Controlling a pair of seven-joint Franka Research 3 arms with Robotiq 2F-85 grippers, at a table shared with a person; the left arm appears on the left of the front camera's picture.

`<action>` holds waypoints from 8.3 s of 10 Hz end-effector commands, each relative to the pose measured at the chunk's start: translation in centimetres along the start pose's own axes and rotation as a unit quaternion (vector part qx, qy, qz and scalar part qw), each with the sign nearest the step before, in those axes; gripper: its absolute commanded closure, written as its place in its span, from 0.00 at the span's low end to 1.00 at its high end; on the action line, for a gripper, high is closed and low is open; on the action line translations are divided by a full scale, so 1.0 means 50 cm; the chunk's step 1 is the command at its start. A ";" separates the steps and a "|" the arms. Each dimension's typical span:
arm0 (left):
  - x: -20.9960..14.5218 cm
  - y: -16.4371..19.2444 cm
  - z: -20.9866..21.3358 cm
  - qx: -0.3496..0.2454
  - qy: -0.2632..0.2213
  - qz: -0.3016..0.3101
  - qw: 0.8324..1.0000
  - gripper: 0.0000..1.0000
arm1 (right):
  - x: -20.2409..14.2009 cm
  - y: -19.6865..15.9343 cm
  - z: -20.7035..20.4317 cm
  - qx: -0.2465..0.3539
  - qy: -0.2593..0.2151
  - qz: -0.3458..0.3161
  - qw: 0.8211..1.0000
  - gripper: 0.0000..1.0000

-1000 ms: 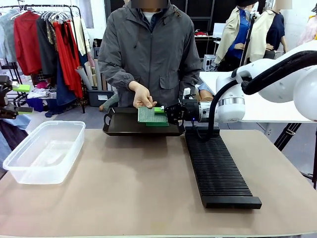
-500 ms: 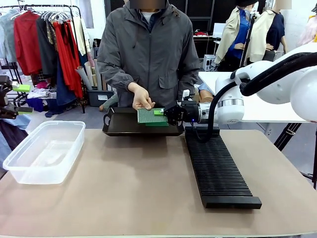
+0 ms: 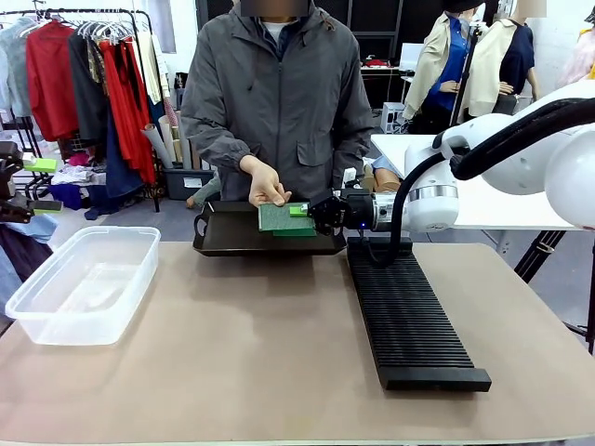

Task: Sort PCBs into racks and boxes based on the side picked up.
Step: Pick up the Blank PCB handed by the Human, then if the short side of the Blank PCB is picked up, insert it into the PCB Rack ; if the long side is picked up, place it in the Organizing box.

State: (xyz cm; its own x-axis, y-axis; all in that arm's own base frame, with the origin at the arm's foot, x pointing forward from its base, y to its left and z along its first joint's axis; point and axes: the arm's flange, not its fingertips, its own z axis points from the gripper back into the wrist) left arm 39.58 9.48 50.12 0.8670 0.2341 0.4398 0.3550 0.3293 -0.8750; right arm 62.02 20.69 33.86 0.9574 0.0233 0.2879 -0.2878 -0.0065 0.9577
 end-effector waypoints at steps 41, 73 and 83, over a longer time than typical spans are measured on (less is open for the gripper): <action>0.001 -0.002 0.002 0.001 0.002 0.001 1.000 0.00 | -0.069 0.120 0.453 0.001 0.027 0.419 0.908 1.00; 0.001 -0.002 0.002 0.001 0.002 0.001 1.000 0.00 | -0.078 -0.217 0.542 -0.024 -0.055 0.503 0.862 1.00; 0.001 -0.002 0.002 0.001 0.002 0.001 1.000 0.00 | -0.040 -0.259 0.536 -0.041 -0.023 0.520 0.853 1.00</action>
State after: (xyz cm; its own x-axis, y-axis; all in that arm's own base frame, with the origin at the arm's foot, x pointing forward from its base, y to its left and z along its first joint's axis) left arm 39.61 9.52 50.14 0.8669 0.2346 0.4399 0.3547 0.3298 -0.8749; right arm 63.83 -6.22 20.90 0.2048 -0.0124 0.9787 -0.9753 0.0819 0.2051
